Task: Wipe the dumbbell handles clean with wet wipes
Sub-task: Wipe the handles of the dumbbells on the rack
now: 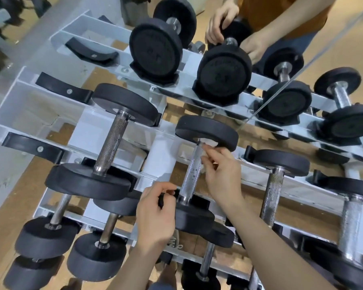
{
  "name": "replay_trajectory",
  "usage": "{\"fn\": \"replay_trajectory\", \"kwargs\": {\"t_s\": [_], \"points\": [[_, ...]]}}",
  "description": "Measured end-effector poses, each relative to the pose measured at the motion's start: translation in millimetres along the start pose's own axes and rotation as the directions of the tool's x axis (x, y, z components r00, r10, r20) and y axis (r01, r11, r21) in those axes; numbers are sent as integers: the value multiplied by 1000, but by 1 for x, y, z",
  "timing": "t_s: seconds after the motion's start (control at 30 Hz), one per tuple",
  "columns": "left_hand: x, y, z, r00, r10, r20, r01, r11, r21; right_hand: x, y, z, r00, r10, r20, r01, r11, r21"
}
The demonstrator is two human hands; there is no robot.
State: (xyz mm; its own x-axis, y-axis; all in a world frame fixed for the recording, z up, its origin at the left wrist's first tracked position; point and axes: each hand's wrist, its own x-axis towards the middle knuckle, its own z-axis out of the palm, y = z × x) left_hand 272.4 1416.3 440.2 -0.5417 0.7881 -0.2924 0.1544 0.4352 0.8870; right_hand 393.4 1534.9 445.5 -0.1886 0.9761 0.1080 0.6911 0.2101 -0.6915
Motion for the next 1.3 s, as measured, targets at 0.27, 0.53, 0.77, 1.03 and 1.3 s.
{"fn": "replay_trajectory", "kwargs": {"t_s": [0.27, 0.53, 0.77, 1.03, 1.3], "points": [[1, -4, 1, 997, 69, -35, -70, 997, -33, -14, -9, -11, 876, -217, 430, 242, 970, -4], [1, -4, 4, 997, 59, -45, -61, 997, -49, -30, -2, -8, 793, -269, 547, 293, 955, 45], [-2, 1, 7, 994, 61, -93, -50, 991, 124, -7, 8, -14, 927, -256, 275, 238, 966, 97], [-26, 14, 12, 981, 165, -102, -116, 921, 371, -19, 10, -12, 769, -286, 571, 265, 956, 123], [-49, 16, 15, 952, 303, -51, -227, 806, 547, -37, 15, 2, 924, -111, 365, 40, 980, 197]]}}
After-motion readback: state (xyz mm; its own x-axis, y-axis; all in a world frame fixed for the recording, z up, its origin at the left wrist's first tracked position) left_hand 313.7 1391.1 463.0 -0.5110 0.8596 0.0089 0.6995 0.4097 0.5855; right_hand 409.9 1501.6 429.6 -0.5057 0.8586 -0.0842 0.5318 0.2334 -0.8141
